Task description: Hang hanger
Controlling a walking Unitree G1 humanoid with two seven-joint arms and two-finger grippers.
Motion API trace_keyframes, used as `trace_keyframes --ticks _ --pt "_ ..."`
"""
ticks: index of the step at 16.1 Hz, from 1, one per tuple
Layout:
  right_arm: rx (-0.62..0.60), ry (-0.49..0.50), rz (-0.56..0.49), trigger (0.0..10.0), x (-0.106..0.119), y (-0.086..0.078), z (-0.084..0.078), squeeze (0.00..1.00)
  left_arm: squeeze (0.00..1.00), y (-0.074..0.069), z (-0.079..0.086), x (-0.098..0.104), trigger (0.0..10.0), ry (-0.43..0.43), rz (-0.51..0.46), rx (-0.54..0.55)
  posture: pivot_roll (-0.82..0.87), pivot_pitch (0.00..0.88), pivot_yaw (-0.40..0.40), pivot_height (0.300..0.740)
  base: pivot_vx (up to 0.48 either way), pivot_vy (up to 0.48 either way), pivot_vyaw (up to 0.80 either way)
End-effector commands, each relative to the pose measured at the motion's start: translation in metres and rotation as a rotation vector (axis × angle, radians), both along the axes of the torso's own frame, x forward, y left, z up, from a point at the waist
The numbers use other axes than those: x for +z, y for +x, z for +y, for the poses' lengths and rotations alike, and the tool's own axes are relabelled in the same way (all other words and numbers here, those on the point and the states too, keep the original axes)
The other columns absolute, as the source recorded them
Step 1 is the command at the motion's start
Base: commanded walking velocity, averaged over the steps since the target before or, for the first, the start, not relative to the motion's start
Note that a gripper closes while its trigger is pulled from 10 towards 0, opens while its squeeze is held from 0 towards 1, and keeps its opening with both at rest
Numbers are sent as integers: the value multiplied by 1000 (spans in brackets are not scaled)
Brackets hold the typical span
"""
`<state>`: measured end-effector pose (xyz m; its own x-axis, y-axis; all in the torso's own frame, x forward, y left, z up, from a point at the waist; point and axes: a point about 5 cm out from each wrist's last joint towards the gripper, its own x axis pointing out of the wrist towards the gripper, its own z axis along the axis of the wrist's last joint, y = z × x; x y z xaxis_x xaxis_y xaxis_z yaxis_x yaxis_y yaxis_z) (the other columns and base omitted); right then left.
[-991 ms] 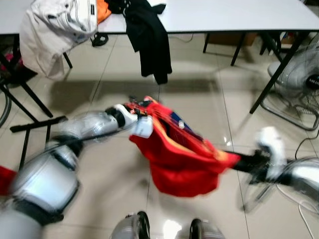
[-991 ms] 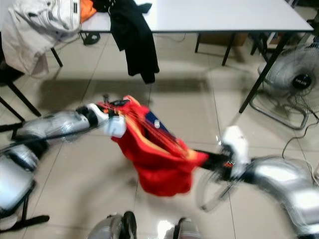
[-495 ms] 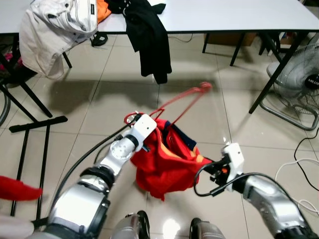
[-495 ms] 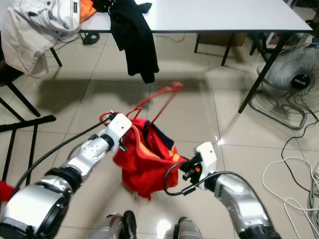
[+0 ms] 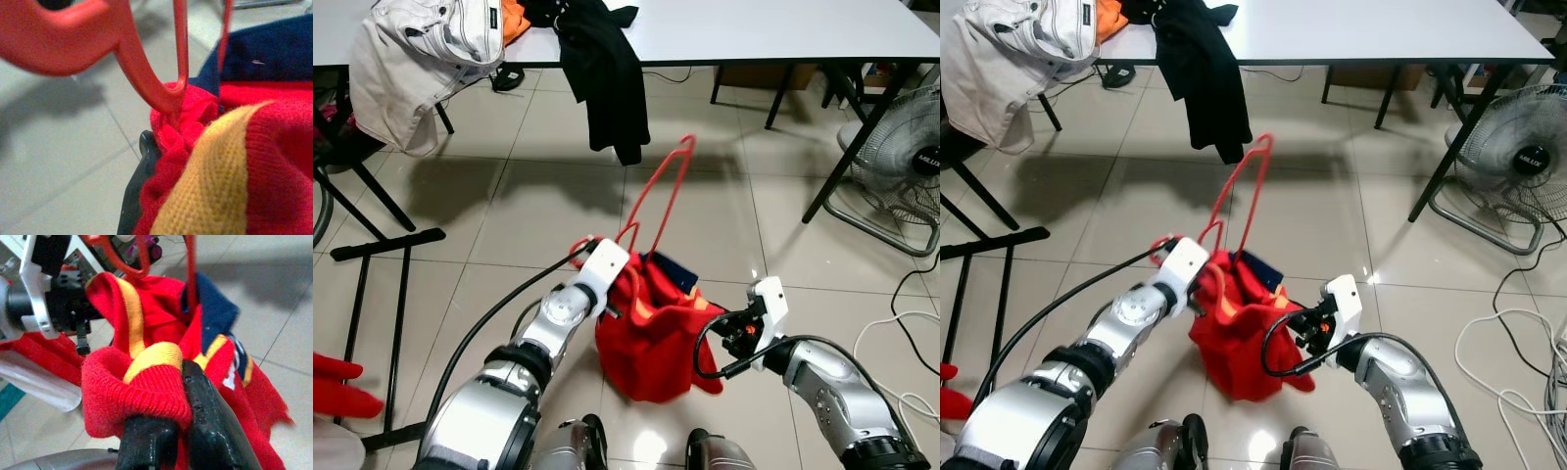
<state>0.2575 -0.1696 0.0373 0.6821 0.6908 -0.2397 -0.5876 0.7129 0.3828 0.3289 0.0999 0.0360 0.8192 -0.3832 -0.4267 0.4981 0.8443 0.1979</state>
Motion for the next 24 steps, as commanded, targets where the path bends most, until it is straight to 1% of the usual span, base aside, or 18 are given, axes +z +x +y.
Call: trace_keyframes --ticks 1,2,4,5,6,7,8,9,10,12,13,14,15,16,17,19,21,24 --pt "-74 36 22 0 -7 2 1 0 0 -6 10 -11 10000 -49 73 113 -218 134 67 740 0 0 0" --pt "-105 34 34 0 -12 4 3 0 0 -7 10 -13 10000 -73 81 138 -211 133 67 740 0 0 0" --pt "-199 -34 85 0 -33 4 5 0 0 -15 9 -23 10000 -143 147 230 -184 121 57 740 0 0 0" --pt "-228 -55 106 0 -39 3 6 0 0 -18 8 -27 10000 -147 165 257 -183 118 55 740 0 0 0" --pt "-257 -84 128 0 -45 2 7 0 0 -22 7 -31 10000 -145 183 272 -179 114 47 740 0 0 0" --pt "-354 -151 200 0 -60 -2 9 0 0 -32 3 -42 10000 -127 226 307 -167 105 39 740 0 0 0" --pt "-434 -202 263 0 -71 -7 11 0 0 -40 1 -50 10000 -90 256 322 -147 98 26 740 0 0 0" --pt "-465 -231 297 0 -76 -9 16 0 0 -45 -1 -55 10000 -61 271 314 -131 94 17 740 0 0 0" --pt "-451 -253 294 0 -77 -8 22 0 0 -48 -2 -58 10000 -57 291 328 -126 92 13 740 0 0 0" --pt "-429 -306 299 0 -80 -9 34 0 0 -54 3 -64 10000 -35 335 385 -112 91 4 740 0 0 0" --pt "-422 -325 299 0 -81 -10 38 0 0 -56 6 -66 10000 -8 345 381 -104 94 3 740 0 0 0" --pt "-420 -325 304 0 -82 -10 40 0 0 -58 7 -68 10000 -1 356 385 -98 96 3 740 0 0 0" --pt "-432 -328 327 0 -85 -13 43 0 0 -64 14 -74 10000 24 394 405 -105 96 4 740 0 0 0" --pt "-407 -349 333 0 -87 -15 44 0 0 -67 20 -77 10000 45 412 419 -108 100 5 740 0 0 0" --pt "-385 -366 351 0 -89 -19 45 0 0 -69 23 -78 10000 59 422 427 -114 109 6 740 0 0 0" --pt "-400 -375 385 0 -93 -23 40 0 0 -69 26 -79 10000 75 420 429 -122 127 -9 740 0 0 0" --pt "-391 -390 362 0 -92 -22 38 0 0 -66 30 -76 10000 90 405 446 -124 144 -10 740 0 0 0" --pt "-422 -383 359 0 -91 -20 35 0 0 -61 32 -72 10000 95 384 446 -118 138 -4 740 0 0 0"
